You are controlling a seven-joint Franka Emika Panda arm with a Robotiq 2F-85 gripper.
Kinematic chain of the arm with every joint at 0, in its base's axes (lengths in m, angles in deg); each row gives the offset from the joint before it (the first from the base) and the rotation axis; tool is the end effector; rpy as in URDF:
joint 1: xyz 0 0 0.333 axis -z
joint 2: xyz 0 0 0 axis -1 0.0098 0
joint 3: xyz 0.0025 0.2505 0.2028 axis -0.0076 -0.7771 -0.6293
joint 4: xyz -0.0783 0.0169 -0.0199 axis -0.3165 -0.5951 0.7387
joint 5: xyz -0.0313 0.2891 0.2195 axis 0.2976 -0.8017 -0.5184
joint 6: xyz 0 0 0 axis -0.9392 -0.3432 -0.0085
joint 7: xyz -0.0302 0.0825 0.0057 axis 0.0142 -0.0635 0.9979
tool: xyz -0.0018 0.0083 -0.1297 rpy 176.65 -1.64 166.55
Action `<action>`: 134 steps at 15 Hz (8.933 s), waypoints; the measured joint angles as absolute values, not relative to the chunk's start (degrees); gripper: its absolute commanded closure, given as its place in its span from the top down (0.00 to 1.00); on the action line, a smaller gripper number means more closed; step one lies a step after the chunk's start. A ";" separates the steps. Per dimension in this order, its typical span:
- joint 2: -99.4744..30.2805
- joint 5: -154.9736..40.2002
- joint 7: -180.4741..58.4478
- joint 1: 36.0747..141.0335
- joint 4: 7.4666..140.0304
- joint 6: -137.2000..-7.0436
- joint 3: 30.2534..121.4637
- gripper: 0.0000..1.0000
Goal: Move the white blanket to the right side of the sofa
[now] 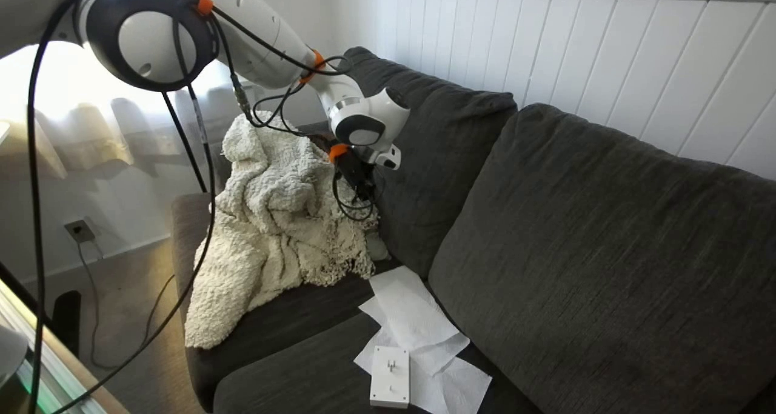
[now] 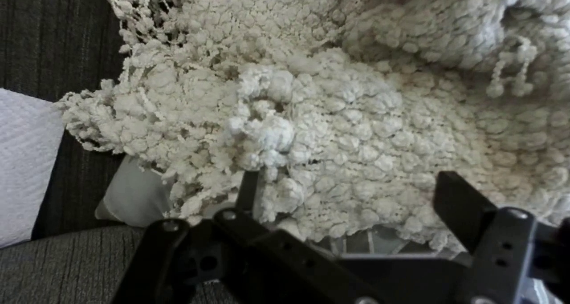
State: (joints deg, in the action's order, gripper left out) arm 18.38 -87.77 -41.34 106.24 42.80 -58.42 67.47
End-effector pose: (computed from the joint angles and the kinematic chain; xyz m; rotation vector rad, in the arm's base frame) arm 0.7099 -0.1415 0.0651 -2.6236 0.3752 0.0735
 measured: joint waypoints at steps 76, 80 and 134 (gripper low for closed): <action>12.52 -88.17 -42.84 115.92 37.73 -42.90 65.44 0.01; 3.30 -93.15 -35.30 121.89 45.92 -43.20 63.36 0.01; 20.44 -99.71 -74.72 141.26 15.03 -69.00 100.21 0.41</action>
State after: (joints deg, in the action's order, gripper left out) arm 20.44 -99.71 -74.72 141.26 15.03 -69.00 100.21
